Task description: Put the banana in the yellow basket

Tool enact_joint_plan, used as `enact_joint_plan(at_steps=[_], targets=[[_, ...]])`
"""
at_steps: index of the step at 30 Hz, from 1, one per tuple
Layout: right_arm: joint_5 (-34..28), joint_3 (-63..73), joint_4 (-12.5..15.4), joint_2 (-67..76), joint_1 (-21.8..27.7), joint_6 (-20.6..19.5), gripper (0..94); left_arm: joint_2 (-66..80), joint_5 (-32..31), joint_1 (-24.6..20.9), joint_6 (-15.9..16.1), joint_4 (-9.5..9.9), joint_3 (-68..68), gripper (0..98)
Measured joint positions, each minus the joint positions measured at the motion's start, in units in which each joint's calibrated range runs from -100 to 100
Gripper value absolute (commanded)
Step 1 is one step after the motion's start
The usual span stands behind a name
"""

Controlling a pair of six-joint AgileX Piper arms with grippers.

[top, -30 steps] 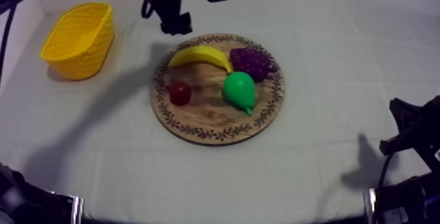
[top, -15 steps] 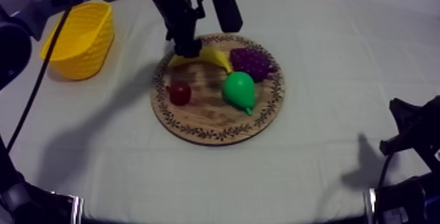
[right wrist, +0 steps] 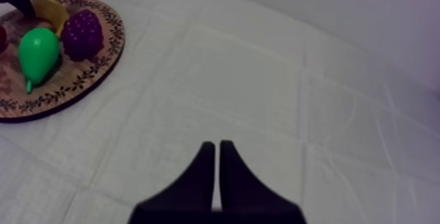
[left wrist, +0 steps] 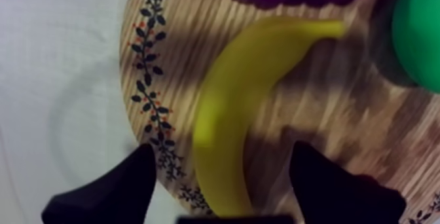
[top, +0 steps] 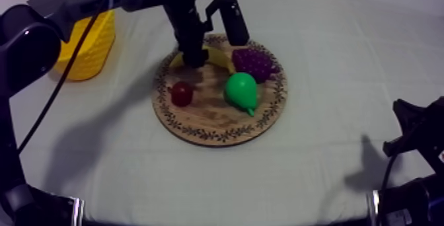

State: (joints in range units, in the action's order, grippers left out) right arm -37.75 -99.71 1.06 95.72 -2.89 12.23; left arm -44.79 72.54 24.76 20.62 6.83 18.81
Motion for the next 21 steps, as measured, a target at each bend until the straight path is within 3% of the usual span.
enact_joint_plan(at_steps=[14, 21], targets=[[0.0, 0.0, 0.0, 0.0, 0.0, 0.0, 0.6, -3.7, 0.3, 0.1, 0.3, -0.47, 1.7, 57.5], [0.0, 0.0, 0.0, 0.0, 0.0, 0.0, 0.6, -5.1, 1.2, 0.5, 0.0, -0.73, 3.0, 30.6]])
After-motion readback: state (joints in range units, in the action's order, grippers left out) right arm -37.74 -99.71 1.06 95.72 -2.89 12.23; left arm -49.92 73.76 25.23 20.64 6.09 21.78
